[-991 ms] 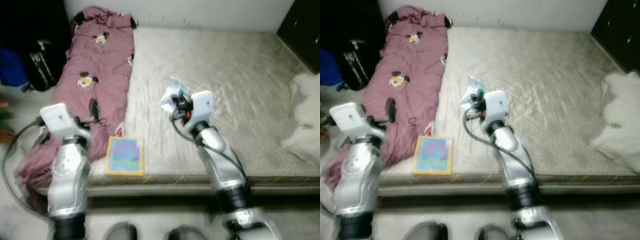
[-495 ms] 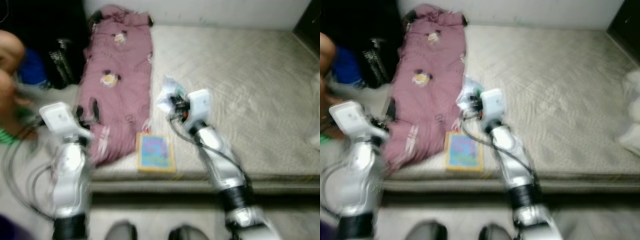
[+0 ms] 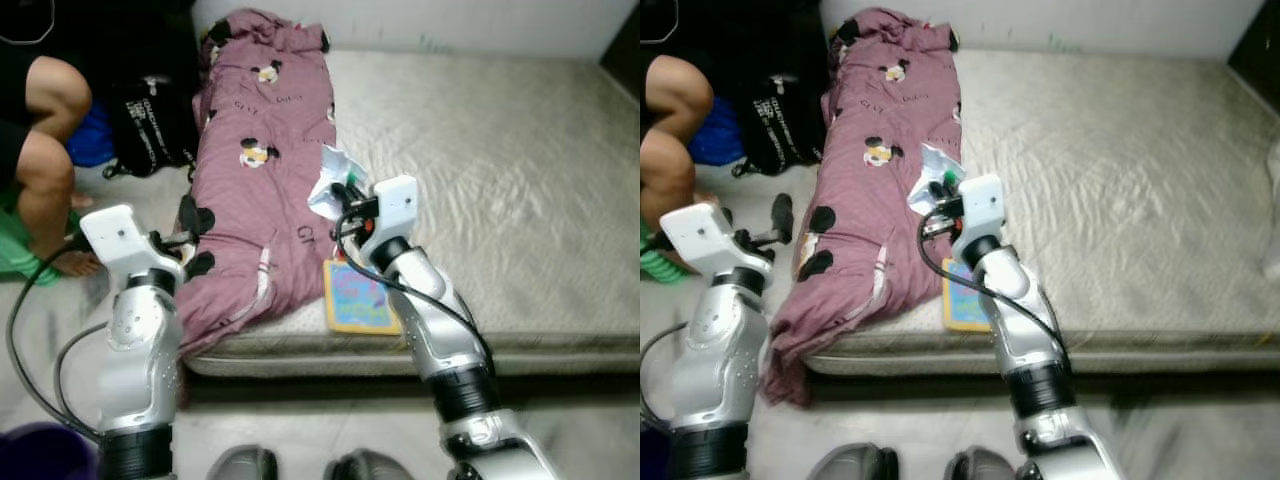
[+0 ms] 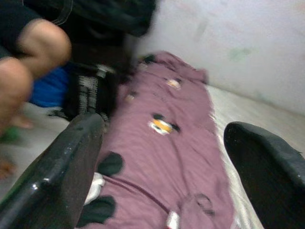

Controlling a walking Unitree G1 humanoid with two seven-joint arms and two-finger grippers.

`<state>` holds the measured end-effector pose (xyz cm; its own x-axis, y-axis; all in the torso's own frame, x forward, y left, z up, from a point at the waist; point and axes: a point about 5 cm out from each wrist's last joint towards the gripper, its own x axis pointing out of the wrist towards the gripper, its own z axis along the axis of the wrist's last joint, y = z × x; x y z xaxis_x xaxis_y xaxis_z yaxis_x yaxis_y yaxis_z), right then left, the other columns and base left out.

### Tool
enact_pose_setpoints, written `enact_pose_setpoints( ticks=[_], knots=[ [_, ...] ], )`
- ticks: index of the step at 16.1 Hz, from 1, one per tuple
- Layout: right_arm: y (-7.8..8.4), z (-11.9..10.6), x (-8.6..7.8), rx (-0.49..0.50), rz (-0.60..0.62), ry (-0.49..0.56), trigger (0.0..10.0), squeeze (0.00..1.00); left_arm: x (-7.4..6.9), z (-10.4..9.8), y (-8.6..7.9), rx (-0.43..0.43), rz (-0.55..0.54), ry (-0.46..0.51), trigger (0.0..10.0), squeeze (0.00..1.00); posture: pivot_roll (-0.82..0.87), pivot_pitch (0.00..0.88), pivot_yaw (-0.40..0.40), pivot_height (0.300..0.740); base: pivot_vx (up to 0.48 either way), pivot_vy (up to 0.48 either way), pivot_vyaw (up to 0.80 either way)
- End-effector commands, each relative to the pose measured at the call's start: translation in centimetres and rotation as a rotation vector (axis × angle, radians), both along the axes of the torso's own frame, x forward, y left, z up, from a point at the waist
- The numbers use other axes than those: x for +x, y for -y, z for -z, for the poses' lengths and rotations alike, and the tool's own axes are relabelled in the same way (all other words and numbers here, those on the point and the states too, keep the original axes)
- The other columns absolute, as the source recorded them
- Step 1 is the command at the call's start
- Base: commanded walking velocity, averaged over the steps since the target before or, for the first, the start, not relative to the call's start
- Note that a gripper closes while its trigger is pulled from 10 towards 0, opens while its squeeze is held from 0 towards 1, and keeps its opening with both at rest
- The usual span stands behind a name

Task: Clean up the room

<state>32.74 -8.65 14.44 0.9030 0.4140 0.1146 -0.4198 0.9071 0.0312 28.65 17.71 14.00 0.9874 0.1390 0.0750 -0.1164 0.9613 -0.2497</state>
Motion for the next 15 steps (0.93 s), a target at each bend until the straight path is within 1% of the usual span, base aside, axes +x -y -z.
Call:
enact_pose_setpoints(
  ticks=[1,3,4,6,10,12,13,15],
  knots=[
    [-0.22,-0.37,0.05,0.011,0.004,0.013,10.0,0.00,0.03,-0.22,-0.46,0.013,-0.009,0.003,10.0,0.00,0.06,0.076,-0.041,0.740,0.000,0.480,0.00],
    [-0.33,-0.34,0.00,0.007,0.003,0.014,10.0,0.00,0.04,-0.20,-0.46,0.026,-0.012,0.004,10.0,0.00,0.06,0.072,-0.040,0.740,0.000,0.480,0.00],
    [-0.41,-0.32,-0.06,-0.002,-0.001,0.017,10.0,0.00,-0.03,-0.37,-0.49,0.021,-0.022,0.023,10.0,0.00,0.06,0.072,-0.040,0.740,0.000,0.480,0.00],
    [-0.40,-0.31,-0.07,-0.014,-0.004,0.020,10.0,0.00,-0.11,-0.72,-0.57,0.050,-0.038,0.044,10.0,0.00,0.06,0.080,-0.041,0.740,0.000,0.000,0.00],
    [-0.42,-0.41,0.00,-0.030,-0.008,0.030,10.0,0.00,-0.14,-0.73,-0.30,0.043,-0.011,0.055,10.0,0.00,0.05,0.086,-0.040,0.740,0.000,0.000,0.73],
    [-0.56,-0.36,-0.05,-0.036,-0.011,0.030,10.0,0.00,-0.23,-1.08,-0.23,0.048,0.005,0.085,10.0,0.00,0.05,0.087,-0.040,0.740,0.000,0.000,0.80],
    [-0.61,-0.33,-0.08,-0.039,-0.013,0.031,10.0,0.00,-0.22,-0.94,-0.18,0.022,0.009,0.075,10.0,0.00,0.05,0.087,-0.039,0.740,0.000,0.000,0.80],
    [-0.64,-0.29,-0.09,-0.040,-0.014,0.029,10.0,0.00,-0.25,-0.86,-0.17,0.050,0.013,0.067,10.0,0.00,0.06,0.087,-0.038,0.740,0.000,0.000,0.80]
  ],
)
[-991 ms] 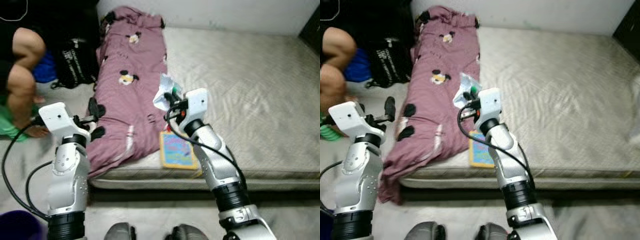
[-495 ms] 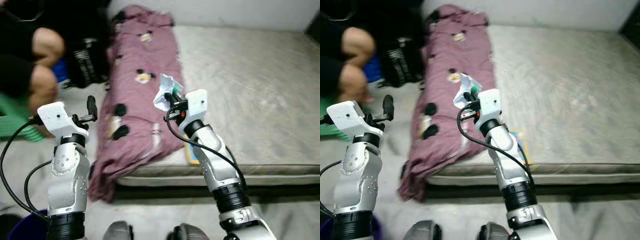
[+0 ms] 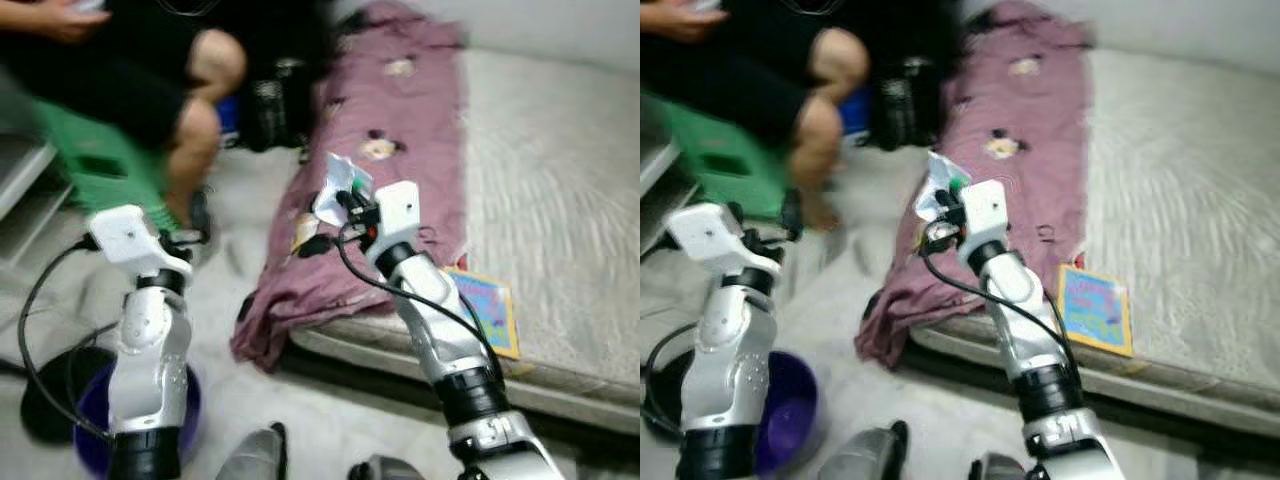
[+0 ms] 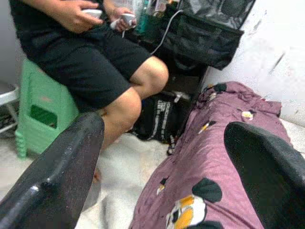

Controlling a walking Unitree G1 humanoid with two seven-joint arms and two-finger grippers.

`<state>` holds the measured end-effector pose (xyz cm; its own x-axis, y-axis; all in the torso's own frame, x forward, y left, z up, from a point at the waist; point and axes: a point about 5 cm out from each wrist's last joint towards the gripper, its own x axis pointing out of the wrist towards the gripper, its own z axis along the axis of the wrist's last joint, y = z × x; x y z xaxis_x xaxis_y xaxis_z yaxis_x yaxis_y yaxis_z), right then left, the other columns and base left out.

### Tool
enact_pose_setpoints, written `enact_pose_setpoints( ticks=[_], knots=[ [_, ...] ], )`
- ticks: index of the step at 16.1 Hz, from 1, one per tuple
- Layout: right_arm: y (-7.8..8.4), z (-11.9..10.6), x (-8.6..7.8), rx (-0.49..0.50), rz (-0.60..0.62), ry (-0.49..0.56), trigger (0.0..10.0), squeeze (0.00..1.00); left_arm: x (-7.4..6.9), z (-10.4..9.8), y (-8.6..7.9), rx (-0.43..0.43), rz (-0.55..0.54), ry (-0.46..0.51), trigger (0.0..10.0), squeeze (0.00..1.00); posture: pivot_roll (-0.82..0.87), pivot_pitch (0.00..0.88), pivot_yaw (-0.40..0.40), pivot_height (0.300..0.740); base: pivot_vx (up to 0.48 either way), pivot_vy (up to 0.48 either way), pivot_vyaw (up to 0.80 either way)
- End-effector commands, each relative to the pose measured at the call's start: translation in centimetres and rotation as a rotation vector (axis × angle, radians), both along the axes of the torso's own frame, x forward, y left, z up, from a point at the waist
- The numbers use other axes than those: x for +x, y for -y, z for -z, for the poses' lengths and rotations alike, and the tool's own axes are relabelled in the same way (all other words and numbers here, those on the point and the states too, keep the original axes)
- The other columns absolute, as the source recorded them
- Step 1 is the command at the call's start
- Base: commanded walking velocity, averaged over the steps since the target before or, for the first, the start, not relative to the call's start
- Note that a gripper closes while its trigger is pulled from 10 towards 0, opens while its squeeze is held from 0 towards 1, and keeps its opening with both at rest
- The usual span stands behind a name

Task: Clean up the room

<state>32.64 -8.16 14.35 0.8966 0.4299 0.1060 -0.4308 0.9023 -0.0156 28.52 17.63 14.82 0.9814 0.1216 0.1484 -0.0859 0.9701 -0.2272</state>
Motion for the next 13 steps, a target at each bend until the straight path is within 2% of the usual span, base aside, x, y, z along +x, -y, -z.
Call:
enact_pose_setpoints(
  ticks=[1,13],
  knots=[
    [-0.16,-0.42,0.00,0.005,-0.005,0.020,10.0,0.00,-0.18,0.04,-0.20,0.016,0.000,-0.003,10.0,0.00,0.06,0.087,-0.038,0.740,0.000,0.000,0.80],
    [-0.60,-0.33,-0.12,0.005,-0.028,0.022,10.0,0.00,-0.16,0.65,-0.10,0.042,-0.009,-0.044,10.0,0.00,0.07,0.071,-0.042,0.740,0.000,0.000,0.80]
  ],
)
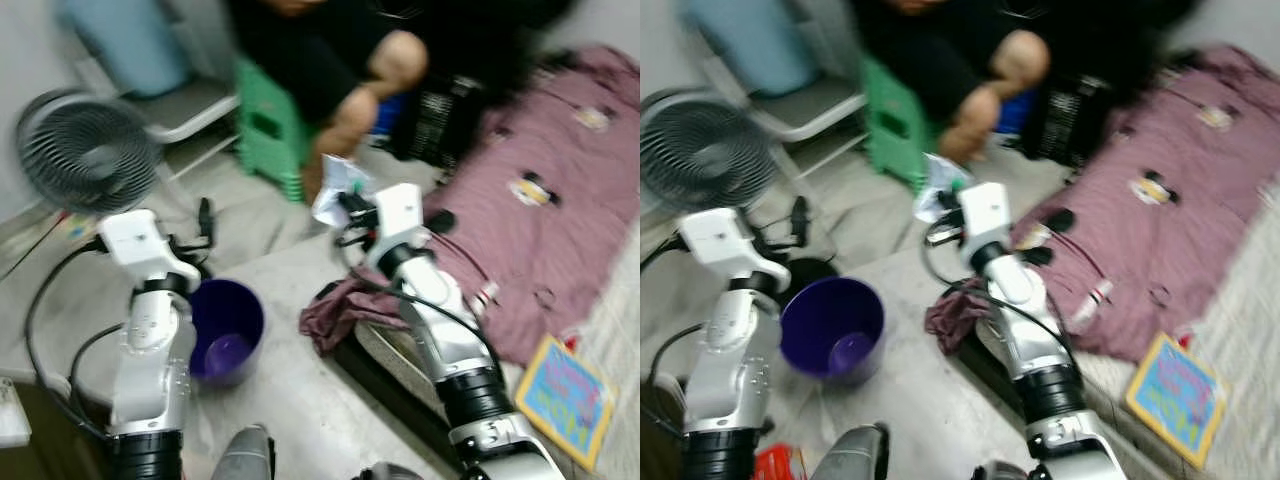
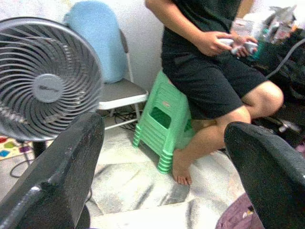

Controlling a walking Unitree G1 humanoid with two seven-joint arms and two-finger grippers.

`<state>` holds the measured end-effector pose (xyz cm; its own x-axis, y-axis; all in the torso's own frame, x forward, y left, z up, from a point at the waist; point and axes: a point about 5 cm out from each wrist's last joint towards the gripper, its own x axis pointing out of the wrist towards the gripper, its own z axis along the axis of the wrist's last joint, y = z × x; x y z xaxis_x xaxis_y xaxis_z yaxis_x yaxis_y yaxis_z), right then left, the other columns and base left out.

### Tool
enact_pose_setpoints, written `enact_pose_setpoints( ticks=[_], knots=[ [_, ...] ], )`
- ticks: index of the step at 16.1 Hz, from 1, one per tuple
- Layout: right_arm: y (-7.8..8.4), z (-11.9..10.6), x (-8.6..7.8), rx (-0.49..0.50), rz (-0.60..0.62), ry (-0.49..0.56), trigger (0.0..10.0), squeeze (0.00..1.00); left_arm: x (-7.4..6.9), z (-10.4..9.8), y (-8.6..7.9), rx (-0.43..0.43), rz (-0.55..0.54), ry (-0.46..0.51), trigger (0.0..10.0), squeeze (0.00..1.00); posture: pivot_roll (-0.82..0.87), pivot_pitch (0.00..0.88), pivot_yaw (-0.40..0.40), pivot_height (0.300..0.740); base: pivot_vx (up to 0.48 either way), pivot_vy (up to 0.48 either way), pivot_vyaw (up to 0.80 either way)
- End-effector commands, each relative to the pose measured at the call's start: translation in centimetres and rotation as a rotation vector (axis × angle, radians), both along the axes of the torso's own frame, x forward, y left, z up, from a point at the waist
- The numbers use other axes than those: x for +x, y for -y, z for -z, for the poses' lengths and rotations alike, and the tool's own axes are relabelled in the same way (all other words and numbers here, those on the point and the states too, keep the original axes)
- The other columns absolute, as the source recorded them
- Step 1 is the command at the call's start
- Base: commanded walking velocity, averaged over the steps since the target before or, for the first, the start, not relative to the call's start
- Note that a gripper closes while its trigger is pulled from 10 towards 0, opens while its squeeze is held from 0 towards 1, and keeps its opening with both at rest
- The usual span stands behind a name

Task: Clean up the room

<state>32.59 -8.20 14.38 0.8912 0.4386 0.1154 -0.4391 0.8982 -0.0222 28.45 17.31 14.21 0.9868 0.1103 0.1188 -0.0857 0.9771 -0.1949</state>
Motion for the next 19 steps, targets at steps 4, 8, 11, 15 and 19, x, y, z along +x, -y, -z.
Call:
enact_pose_setpoints(
  ticks=[4,8,11,15,19],
  knots=[
    [-0.8,-0.4,0.1,0.005,-0.024,0.015,10.0,0.00,0.1,-0.1,-0.5,0.013,-0.018,-0.009,10.0,0.00,0.07,0.063,-0.043,0.740,0.000,0.000,0.80],
    [-0.9,-0.2,0.0,0.011,-0.029,0.012,10.0,0.00,-0.3,0.1,-0.6,0.027,-0.035,-0.014,10.0,0.00,0.08,0.055,-0.045,0.740,0.000,0.000,0.80],
    [-1.5,-0.3,0.3,0.028,-0.041,0.009,10.0,0.00,-0.6,0.0,-0.7,0.047,-0.042,-0.018,10.0,0.00,0.12,0.055,-0.063,0.740,0.000,0.000,0.21],
    [-2.6,-0.4,-0.1,0.030,-0.080,0.019,10.0,0.00,-1.6,0.3,-1.0,0.026,-0.079,-0.023,10.0,0.00,0.12,0.067,-0.064,0.740,0.000,0.000,0.40],
    [-2.0,0.1,0.2,0.029,-0.009,0.006,10.0,0.00,-1.1,1.0,-0.4,0.044,-0.002,-0.051,10.0,0.00,0.08,0.109,-0.036,0.740,0.000,0.000,0.00]
  ],
)
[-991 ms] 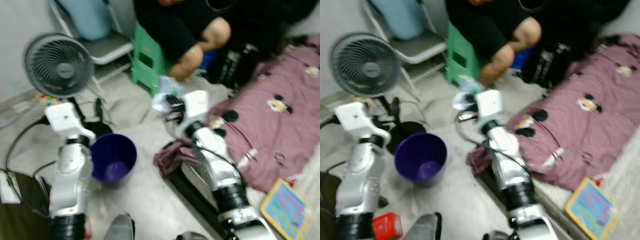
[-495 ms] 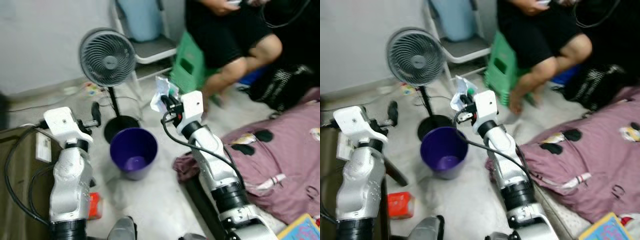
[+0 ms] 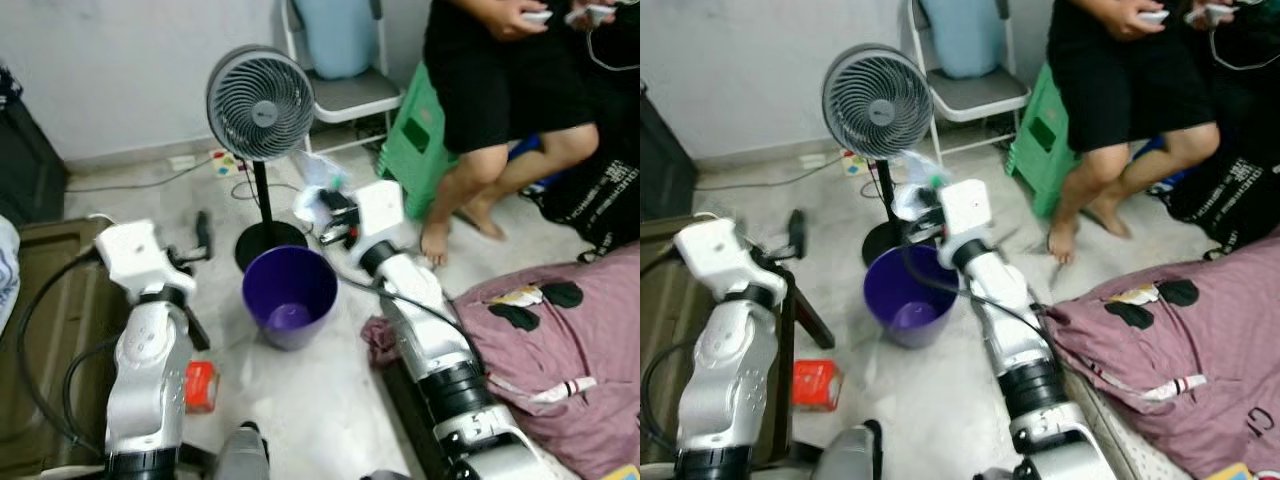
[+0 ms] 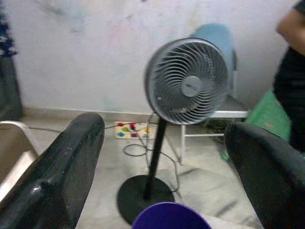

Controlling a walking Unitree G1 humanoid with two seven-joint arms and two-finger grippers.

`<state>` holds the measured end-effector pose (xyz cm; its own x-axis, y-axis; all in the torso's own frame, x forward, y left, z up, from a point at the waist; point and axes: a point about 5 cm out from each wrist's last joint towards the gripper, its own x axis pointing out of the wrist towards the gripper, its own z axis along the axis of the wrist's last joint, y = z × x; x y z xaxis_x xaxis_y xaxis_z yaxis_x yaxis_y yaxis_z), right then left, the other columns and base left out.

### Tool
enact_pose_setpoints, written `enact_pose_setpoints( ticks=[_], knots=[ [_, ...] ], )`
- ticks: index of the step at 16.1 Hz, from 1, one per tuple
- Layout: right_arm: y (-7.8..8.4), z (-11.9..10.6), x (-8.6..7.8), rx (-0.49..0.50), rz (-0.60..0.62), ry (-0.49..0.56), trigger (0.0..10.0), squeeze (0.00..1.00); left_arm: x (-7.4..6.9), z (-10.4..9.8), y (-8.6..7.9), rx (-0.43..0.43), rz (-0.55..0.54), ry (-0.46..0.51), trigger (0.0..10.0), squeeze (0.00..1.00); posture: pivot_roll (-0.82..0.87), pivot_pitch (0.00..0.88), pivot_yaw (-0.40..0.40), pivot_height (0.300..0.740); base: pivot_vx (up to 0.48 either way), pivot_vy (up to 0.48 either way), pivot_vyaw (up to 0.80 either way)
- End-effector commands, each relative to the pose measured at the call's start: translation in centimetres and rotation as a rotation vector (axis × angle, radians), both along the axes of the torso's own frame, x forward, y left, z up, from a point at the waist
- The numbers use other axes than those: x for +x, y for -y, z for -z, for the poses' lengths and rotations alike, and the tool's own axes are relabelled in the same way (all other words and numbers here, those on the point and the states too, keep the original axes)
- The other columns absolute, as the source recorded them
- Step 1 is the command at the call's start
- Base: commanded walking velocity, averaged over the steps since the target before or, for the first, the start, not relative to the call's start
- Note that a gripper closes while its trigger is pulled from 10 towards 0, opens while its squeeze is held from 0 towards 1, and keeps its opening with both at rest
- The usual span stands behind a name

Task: Clean up the room

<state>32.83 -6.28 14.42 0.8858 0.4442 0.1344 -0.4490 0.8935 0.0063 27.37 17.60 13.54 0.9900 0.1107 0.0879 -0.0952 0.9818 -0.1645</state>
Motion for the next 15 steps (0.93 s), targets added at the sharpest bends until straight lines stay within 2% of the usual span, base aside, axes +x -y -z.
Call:
enact_pose_setpoints(
  ticks=[1,4,6,9,15],
  knots=[
    [0.2,-0.2,0.0,0.013,0.024,0.000,10.0,0.00,0.1,0.3,0.0,-0.001,0.012,-0.008,10.0,0.00,0.06,0.103,-0.041,0.740,0.000,0.000,0.00],
    [0.3,0.0,-0.3,-0.023,-0.014,0.010,10.0,0.00,0.2,0.2,1.1,-0.033,0.024,0.005,10.0,0.00,0.05,0.114,-0.045,0.740,0.000,0.000,0.00],
    [0.4,-0.1,-0.2,-0.024,-0.008,0.017,10.0,0.00,-0.2,0.2,1.7,-0.042,0.052,-0.003,10.0,0.00,0.06,0.126,-0.039,0.740,0.266,0.000,0.25],
    [0.0,0.0,-0.3,-0.006,0.001,0.010,10.0,0.00,-0.4,0.5,1.2,-0.026,0.054,-0.016,10.0,0.00,0.07,0.131,-0.028,0.740,0.281,0.000,0.75],
    [0.2,0.0,-0.2,-0.010,0.004,0.014,10.0,0.00,0.1,0.0,1.1,-0.011,0.060,-0.001,10.0,0.00,0.07,0.127,-0.016,0.740,0.337,0.000,0.00]
  ],
)
